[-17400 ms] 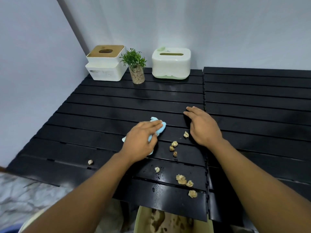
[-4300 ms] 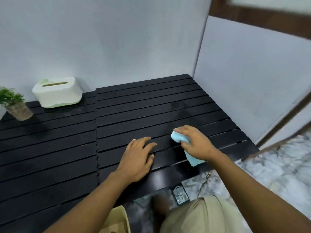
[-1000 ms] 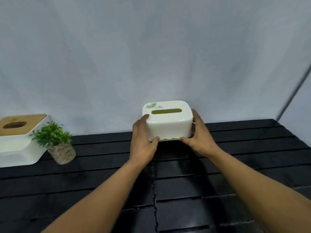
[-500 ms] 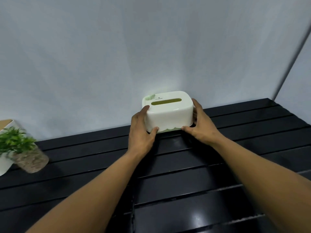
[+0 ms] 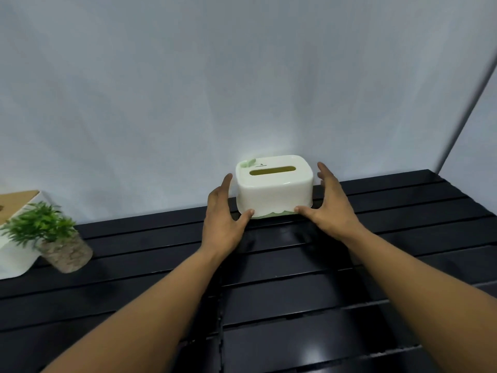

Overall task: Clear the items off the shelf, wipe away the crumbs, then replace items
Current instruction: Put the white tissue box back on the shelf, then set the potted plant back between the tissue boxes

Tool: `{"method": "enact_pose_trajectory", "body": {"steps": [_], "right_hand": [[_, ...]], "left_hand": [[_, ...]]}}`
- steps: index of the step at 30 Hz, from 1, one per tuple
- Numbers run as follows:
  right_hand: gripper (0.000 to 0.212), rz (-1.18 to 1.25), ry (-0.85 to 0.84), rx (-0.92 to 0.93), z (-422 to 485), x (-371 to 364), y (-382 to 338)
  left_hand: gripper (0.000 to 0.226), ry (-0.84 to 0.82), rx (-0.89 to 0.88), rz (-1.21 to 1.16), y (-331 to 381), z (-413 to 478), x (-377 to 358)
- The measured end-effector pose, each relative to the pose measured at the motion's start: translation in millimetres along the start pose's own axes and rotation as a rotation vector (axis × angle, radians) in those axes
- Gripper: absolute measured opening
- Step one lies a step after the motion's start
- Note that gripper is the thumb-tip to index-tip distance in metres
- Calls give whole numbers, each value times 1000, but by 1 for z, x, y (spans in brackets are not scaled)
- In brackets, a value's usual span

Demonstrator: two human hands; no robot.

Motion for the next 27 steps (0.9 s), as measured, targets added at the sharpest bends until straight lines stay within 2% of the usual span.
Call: {"method": "enact_pose_trajectory", "body": {"steps": [4, 7, 11, 16, 19, 21, 24, 27], "right_hand": [[93, -65, 175, 110, -26, 11, -41], [83, -82, 166, 203, -45, -12, -84], [76, -97, -4, 296, -79, -82, -151], [75, -98, -328, 306, -126, -211, -210], [85, -76, -471, 227, -145, -286, -217], [90, -13, -500, 174, -153, -322, -219], [84, 79, -462, 129, -155, -357, -223], [74, 126, -387, 114, -154, -374, -229]], "left_hand": [[78, 30, -3, 25, 3, -21, 43], [64, 54, -84, 109, 8, -45, 95], [50, 21, -185, 269, -1, -91, 167], [36, 43, 18, 457, -68, -146, 264], [55, -124, 138, 630, -107, -174, 288], [72, -219, 202, 687, -126, -187, 296], [85, -289, 257, 702, -145, -198, 299], [84, -289, 257, 714, -150, -201, 296]]}}
Point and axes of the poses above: each hand's wrist, its own z-axis towards the middle knuckle, its own x-axis out of the back of the hand, y = z × x, the point moved 7 cm from there along z, towards the middle knuckle, and after that the axes turned 14 degrees about -x, right-handed, at the moved point
